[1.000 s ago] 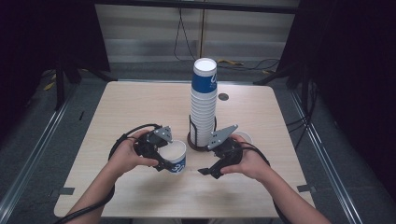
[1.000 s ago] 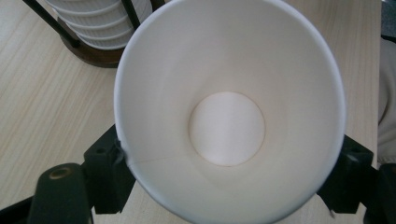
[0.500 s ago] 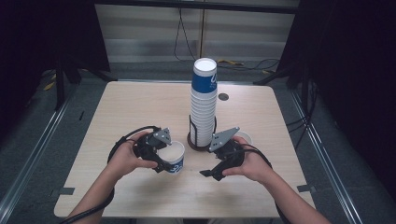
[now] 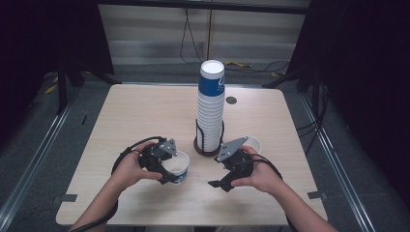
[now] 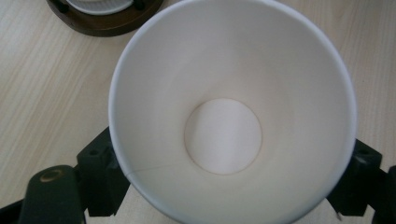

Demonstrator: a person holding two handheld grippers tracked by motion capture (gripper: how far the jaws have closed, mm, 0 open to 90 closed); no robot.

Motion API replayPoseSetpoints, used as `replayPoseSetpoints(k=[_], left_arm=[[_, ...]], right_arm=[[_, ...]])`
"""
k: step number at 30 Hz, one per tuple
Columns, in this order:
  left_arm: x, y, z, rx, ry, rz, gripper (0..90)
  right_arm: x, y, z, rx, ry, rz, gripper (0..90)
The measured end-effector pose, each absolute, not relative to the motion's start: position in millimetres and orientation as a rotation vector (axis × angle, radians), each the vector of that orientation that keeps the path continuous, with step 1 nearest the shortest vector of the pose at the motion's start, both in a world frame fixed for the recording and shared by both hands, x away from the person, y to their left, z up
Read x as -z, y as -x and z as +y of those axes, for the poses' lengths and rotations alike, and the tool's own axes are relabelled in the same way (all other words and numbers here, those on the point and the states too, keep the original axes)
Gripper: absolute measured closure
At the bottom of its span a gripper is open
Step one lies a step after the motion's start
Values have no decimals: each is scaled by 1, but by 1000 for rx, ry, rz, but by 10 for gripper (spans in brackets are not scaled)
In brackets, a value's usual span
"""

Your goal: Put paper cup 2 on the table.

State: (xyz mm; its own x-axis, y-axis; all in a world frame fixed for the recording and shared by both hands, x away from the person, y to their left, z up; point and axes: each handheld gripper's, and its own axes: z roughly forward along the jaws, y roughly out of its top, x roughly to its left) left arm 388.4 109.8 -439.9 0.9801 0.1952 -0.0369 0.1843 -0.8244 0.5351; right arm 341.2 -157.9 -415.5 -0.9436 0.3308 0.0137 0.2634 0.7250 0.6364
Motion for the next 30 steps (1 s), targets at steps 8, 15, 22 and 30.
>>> replayPoseSetpoints(k=[8,15,22,30], left_arm=[[449,-384,117,-2,-2569,282,155],[454,-380,125,13,-2566,286,155],[459,-377,138,31,-2547,321,153],[467,-374,155,46,-2514,385,153]], right_arm=[[422,-336,-166,-1037,-497,2820,163],[427,-330,-177,-1083,-544,2803,164],[435,-323,-185,-1095,-562,2804,164],[444,-316,-194,-1115,-610,2806,162]])
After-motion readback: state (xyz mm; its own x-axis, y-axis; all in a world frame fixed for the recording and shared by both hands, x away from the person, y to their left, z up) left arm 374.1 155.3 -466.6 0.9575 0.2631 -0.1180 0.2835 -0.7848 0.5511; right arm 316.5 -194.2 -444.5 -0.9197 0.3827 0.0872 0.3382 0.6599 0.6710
